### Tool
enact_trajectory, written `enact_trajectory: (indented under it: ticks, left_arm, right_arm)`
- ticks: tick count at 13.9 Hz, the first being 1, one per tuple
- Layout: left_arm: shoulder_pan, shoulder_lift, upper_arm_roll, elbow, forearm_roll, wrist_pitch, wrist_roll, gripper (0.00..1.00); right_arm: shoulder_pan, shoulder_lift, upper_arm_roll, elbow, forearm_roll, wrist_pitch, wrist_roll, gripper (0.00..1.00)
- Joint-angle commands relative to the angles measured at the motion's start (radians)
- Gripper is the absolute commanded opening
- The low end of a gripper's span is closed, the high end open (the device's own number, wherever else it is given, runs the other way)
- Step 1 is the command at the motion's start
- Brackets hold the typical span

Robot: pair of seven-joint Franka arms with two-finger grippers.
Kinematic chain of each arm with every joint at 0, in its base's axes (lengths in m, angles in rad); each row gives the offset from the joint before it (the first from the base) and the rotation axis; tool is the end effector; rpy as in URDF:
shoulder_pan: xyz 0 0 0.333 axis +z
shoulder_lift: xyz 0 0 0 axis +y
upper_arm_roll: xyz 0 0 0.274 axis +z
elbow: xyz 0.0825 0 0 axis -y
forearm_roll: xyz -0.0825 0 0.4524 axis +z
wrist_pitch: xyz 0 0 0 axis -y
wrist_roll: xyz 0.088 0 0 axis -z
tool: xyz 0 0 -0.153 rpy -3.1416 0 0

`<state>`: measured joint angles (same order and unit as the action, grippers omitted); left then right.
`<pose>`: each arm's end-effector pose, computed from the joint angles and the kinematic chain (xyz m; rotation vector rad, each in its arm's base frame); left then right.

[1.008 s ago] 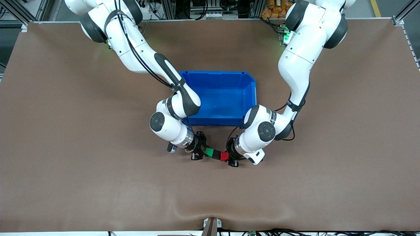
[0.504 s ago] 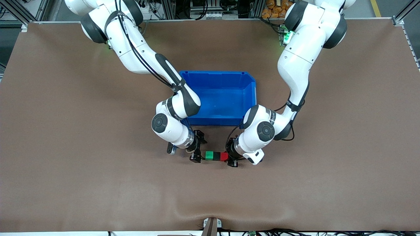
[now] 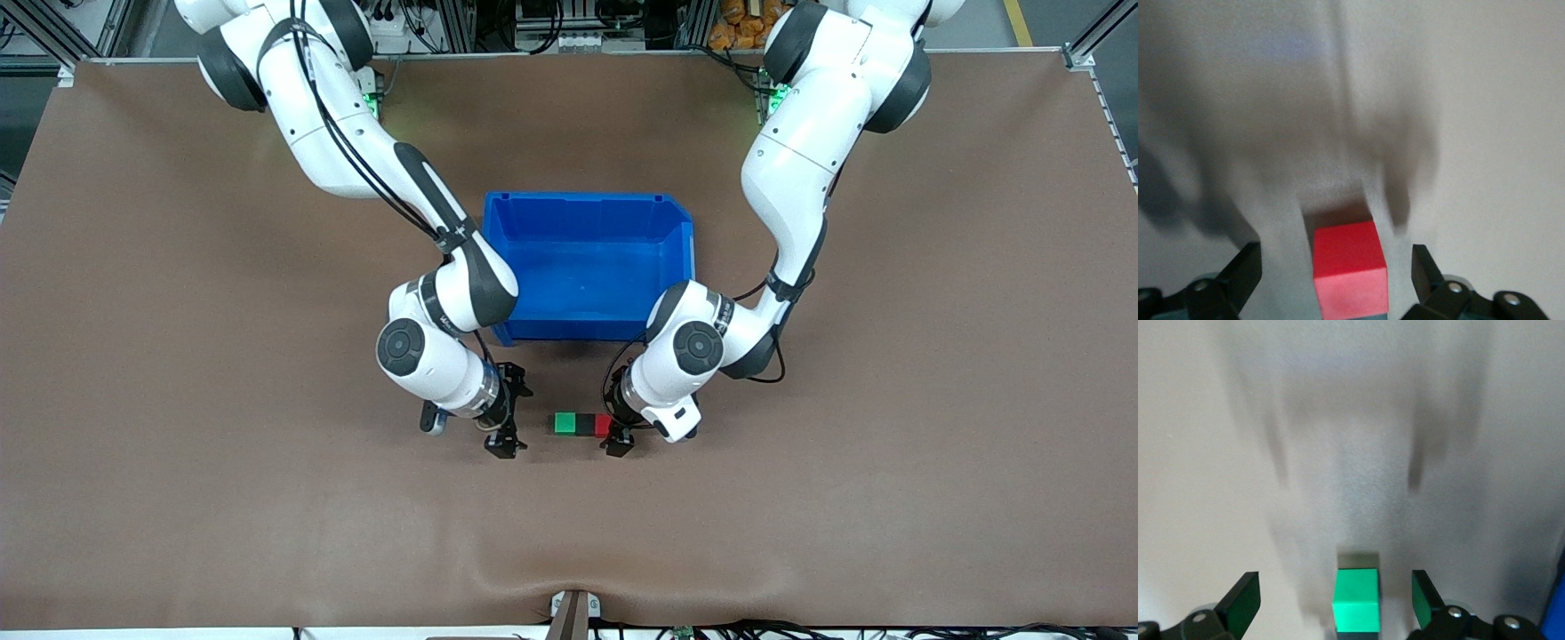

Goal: Attach green and red cubes to black cube
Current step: 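Open both grippers and lift them away from the joined cubes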

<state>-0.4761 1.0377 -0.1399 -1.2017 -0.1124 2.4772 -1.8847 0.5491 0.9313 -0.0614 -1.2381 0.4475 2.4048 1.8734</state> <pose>0.6705 -0.4503 0.0634 2.1473 1.8684 -0.1502 0.7056 0.4035 0.1186 -1.8989 2.0609 0.2558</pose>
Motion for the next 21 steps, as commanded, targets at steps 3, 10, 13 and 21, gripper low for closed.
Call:
enact_trajectory:
  ticks: [3, 10, 13, 21]
  left_arm:
    - [-0.003, -0.034, 0.01, 0.024, 0.027, -0.001, -0.008, 1.0]
    - [0.042, -0.168, 0.04, 0.019, 0.075, -0.15, 0.041, 1.0]
    - [0.103, -0.232, 0.039, 0.004, 0.089, -0.191, 0.119, 1.0]
    - [0.269, -0.533, 0.037, -0.217, 0.089, -0.33, 0.565, 1.0]
  right_arm:
    - [-0.038, -0.048, -0.012, -0.008, -0.023, -0.016, 0.01, 1.0]
    - [-0.054, -0.075, -0.08, -0.008, -0.035, -0.108, -0.115, 1.0]
    - [-0.057, -0.086, -0.103, 0.031, -0.065, -0.226, -0.255, 1.0]
    - [-0.204, -0.143, -0.115, 0.143, -0.066, -0.571, -0.679, 1.0]
